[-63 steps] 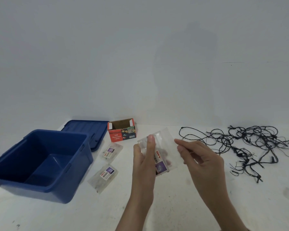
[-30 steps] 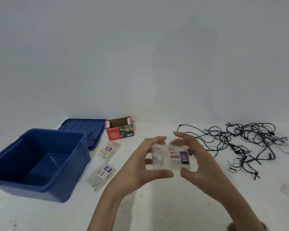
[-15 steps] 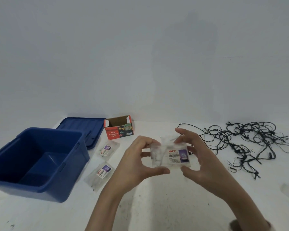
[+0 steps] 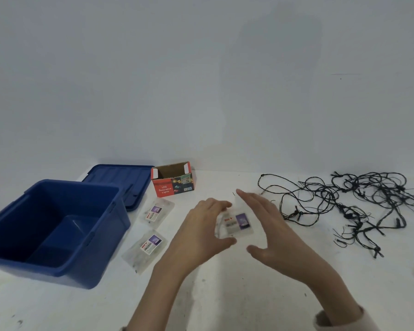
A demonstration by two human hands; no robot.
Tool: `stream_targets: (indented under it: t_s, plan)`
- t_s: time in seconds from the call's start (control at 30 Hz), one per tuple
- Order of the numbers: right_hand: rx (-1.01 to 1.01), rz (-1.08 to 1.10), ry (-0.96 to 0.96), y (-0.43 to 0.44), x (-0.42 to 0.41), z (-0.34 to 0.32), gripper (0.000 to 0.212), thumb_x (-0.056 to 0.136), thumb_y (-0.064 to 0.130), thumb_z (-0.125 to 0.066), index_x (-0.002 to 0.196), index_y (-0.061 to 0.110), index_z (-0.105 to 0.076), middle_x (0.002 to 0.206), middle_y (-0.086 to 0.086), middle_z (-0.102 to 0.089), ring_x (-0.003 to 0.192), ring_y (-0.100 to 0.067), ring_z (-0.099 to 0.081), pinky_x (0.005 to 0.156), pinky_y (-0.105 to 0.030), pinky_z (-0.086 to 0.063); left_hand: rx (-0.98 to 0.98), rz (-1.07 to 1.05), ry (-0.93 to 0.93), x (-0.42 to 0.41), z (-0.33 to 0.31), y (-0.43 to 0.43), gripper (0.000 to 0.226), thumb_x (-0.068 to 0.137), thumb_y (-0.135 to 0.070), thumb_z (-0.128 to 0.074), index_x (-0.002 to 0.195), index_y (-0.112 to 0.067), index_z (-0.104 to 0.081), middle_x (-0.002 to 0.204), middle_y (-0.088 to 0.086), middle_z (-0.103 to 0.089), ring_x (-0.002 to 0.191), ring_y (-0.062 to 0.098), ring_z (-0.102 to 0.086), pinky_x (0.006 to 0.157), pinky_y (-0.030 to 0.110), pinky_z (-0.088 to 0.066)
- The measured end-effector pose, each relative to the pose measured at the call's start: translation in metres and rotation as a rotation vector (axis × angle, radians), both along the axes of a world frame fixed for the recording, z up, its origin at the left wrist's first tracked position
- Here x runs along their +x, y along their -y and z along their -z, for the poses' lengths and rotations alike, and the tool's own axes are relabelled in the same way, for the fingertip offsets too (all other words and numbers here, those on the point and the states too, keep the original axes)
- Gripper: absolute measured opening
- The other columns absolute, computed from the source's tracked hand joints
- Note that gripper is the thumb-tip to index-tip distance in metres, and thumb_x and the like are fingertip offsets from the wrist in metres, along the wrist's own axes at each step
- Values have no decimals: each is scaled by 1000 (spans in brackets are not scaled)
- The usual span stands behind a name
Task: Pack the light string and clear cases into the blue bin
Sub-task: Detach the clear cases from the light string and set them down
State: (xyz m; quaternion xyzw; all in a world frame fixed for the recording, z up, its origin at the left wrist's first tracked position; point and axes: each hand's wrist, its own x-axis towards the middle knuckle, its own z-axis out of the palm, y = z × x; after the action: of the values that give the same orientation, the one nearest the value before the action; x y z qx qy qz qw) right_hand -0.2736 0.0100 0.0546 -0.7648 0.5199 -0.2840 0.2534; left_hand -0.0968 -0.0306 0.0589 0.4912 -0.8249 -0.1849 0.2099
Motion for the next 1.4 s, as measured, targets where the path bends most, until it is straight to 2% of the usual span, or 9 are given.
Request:
stream_targets:
  t_s: [0.1,0.37,0.5,0.6,0.83,0.93,1.03,1.13,1.4]
  plan:
    - [95,48,-26,1,-2,10,96,81,20,-66,139,58,1,151,23,-4,140,3,2,111,-23,-13,63,-187,-9,9,26,27,69,75,-38,-75,135,-24,-43,130,-7,-51,120,12,-40,97,25,-33]
    - [210,98,8,2,5,41,60,88,29,-59,137,46,-29,147,12,-25,136,1,-14,105,-20,-19,157,-475,94,25,82,79,60,80,-25,-68,133,-13,-44,125,10,-56,114,26,-48,93,35,-40]
    - [233,112,16,1,3,49,50,89,30,-57,133,45,-37,144,12,-30,133,1,-18,102,-19,-21,173,-485,141,24,88,78,66,82,-33,-65,139,-18,-36,139,9,-42,128,26,-33,104,37,-30]
    - [235,136,19,-2,-4,48,46,91,30,-56,132,42,-40,140,14,-33,127,3,-22,98,-17,-20,144,-424,146,11,81,70,72,82,-44,-65,142,-20,-32,148,8,-31,136,26,-21,110,37,-24]
    - [217,406,-23,-28,-81,47,41,90,28,-57,130,33,-47,133,10,-44,126,-4,-30,99,-20,-25,209,3,-57,-97,61,22,47,88,-32,-60,132,-23,-48,143,1,-34,135,16,-18,107,23,-20]
    - [236,629,-199,-44,-135,49,45,89,29,-57,133,27,-47,136,1,-46,131,-18,-31,108,-35,-28,274,171,-115,-150,58,-3,42,89,-31,-59,130,-23,-51,140,-1,-36,133,15,-18,102,18,-17]
    - [386,830,-486,-60,-190,51,56,89,29,-53,142,23,-33,139,-8,-41,131,-28,-31,102,-39,-33,356,299,-148,-188,57,-27,40,90,-31,-58,129,-25,-51,141,-3,-34,135,12,-16,97,17,-16]
    - [540,932,-624,-77,-224,58,64,90,24,-48,146,18,-19,140,-13,-36,129,-33,-32,99,-39,-34,387,375,-126,-209,59,-45,39,90,-31,-57,128,-24,-52,141,-3,-35,135,13,-17,101,20,-19]
    - [522,889,-918,-95,-226,69,43,90,20,-44,132,15,-42,126,-6,-48,119,-25,-45,91,-36,-35,434,401,-88,-209,54,-57,39,90,-33,-57,128,-29,-51,139,-6,-40,133,11,-25,100,22,-23]
